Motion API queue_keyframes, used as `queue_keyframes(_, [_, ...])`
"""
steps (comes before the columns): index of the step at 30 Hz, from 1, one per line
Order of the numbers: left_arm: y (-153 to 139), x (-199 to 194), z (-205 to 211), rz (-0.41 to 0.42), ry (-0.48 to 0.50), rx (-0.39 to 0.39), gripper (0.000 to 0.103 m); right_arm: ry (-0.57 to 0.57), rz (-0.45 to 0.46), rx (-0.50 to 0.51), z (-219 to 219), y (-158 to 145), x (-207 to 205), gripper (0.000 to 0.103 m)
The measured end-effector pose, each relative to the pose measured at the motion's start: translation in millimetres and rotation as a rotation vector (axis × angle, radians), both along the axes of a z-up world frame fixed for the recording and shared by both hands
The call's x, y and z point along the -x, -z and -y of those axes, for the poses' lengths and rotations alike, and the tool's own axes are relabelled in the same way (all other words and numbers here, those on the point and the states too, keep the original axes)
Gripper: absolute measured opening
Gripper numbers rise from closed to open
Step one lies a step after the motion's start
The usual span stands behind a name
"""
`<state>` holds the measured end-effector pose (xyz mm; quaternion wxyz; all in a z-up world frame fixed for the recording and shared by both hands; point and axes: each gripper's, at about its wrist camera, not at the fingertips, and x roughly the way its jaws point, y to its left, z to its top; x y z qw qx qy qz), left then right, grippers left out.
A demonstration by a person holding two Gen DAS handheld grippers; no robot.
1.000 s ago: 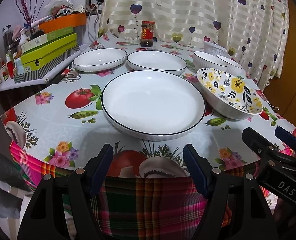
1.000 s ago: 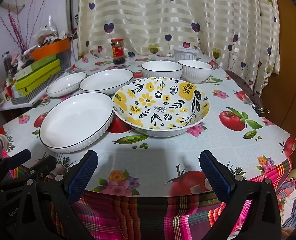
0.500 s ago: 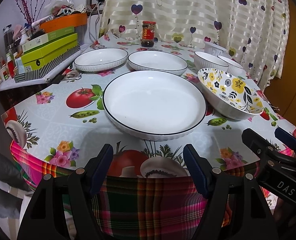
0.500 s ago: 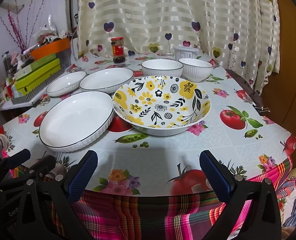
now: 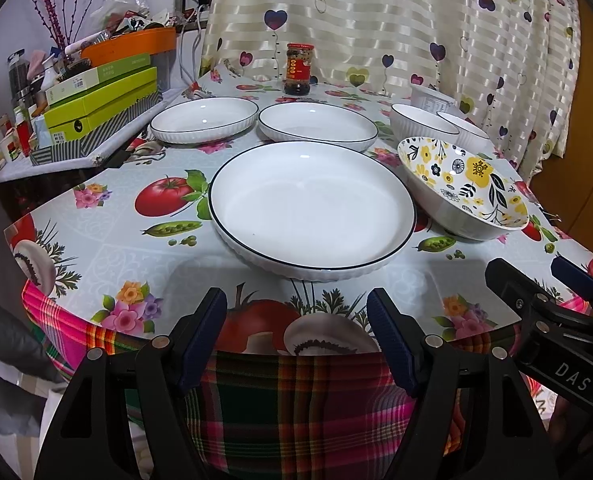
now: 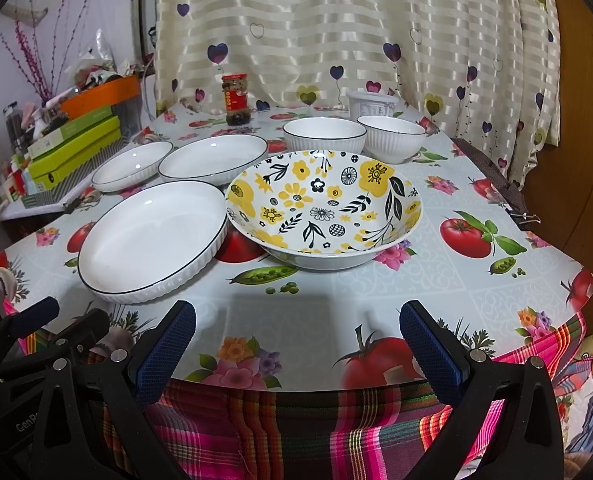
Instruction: Organize plates and bowls
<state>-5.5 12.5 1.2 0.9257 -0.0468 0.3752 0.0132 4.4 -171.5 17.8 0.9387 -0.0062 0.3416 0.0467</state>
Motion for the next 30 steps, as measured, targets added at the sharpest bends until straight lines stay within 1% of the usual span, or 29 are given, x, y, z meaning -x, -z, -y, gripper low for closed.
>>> queue_keyframes(5, [-2, 1, 0, 0.006, -0.001, -0.013, 0.073, -0.001, -0.001, 0.000, 0, 0, 0, 0.103])
queue_keyframes(8, [-3, 2, 1, 0.015, -0.005, -0.035, 0.073, 0.000, 0.000, 0.000, 0, 0, 0, 0.103])
queue_keyframes(23, [0, -4, 0, 0.003, 0.002, -0.021, 0.073, -0.001, -0.001, 0.002, 0, 0, -3, 0.103])
queue_keyframes(24, [0, -4, 0, 0.004, 0.006, -0.017, 0.073, -0.001, -0.001, 0.003, 1, 3, -3, 0.103])
queue_keyframes(30, [-1, -12, -5, 0.015, 0.009, -0.011, 0.073, -0.009, 0.003, 0.000, 1, 3, -3, 0.103])
